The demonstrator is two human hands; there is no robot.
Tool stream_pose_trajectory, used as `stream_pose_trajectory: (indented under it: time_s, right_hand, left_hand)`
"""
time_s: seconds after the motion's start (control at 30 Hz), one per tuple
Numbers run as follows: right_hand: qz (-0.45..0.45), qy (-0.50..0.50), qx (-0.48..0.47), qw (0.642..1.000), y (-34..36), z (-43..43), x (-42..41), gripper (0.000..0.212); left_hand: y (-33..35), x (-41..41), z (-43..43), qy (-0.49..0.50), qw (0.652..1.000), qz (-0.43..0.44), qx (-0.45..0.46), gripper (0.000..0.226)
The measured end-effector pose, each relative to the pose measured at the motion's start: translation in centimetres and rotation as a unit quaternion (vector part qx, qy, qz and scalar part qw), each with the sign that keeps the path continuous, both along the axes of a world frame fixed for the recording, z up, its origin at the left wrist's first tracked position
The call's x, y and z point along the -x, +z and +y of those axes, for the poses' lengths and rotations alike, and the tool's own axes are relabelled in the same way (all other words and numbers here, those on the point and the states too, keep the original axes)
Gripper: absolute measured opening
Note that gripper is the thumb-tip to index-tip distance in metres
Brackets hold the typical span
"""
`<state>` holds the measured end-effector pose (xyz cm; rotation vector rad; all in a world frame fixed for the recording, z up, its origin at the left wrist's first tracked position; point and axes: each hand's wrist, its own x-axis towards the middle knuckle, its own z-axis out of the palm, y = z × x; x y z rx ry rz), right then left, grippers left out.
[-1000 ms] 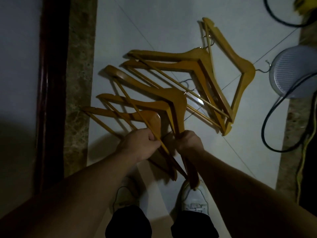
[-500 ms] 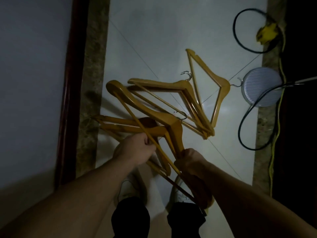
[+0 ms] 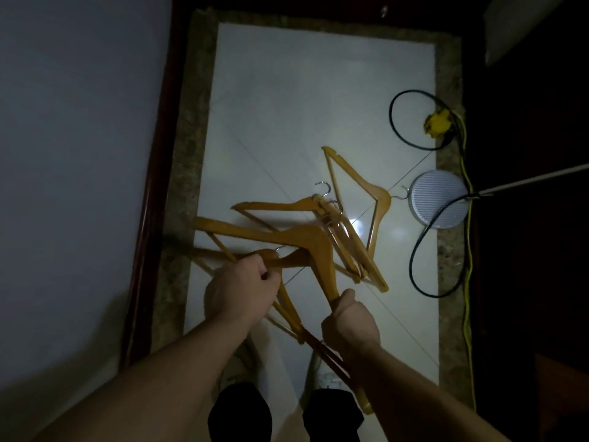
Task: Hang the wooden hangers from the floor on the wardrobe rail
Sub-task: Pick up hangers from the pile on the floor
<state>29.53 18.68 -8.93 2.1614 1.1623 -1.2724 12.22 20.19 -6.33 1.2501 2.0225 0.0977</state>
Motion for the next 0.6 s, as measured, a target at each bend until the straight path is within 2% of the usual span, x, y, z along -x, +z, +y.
stream_pose_trajectory:
  time_s: [0.07,0.27,0.4,0.53,0.6]
  right_hand:
    - [-0.031,-0.001,-0.009,0.999,0.3,0.0,-0.5,0.028]
    - [-0.123,0.003,-0.009,0.992,0.0,-0.1,-2.2,0.038]
    - [-0.133,0.020,-0.010,0.991,-0.7,-0.2,-3.1,0.036]
    - [-0.114,0.019,-0.022,0.993,-1.3,0.0,-3.9,0.036]
    - [-0.104,0.015,-0.029,0.994,-1.4,0.1,-4.3,0.035]
  left_hand:
    - [-0.1,-0.6,0.2,-0.001,1.000,-0.011,0.004,0.029]
    - [-1.5,-2.3,-0.1,0.001,0.999,0.030,0.012,0.028]
    - [-1.6,-3.5,1.4,-0.031,0.999,0.005,-0.013,0.008]
    - [-1.7,-5.3,6.9,-0.113,0.989,-0.017,-0.089,0.062]
    - [-1.7,-6.7,9.9,-0.153,0.984,-0.011,-0.089,0.075]
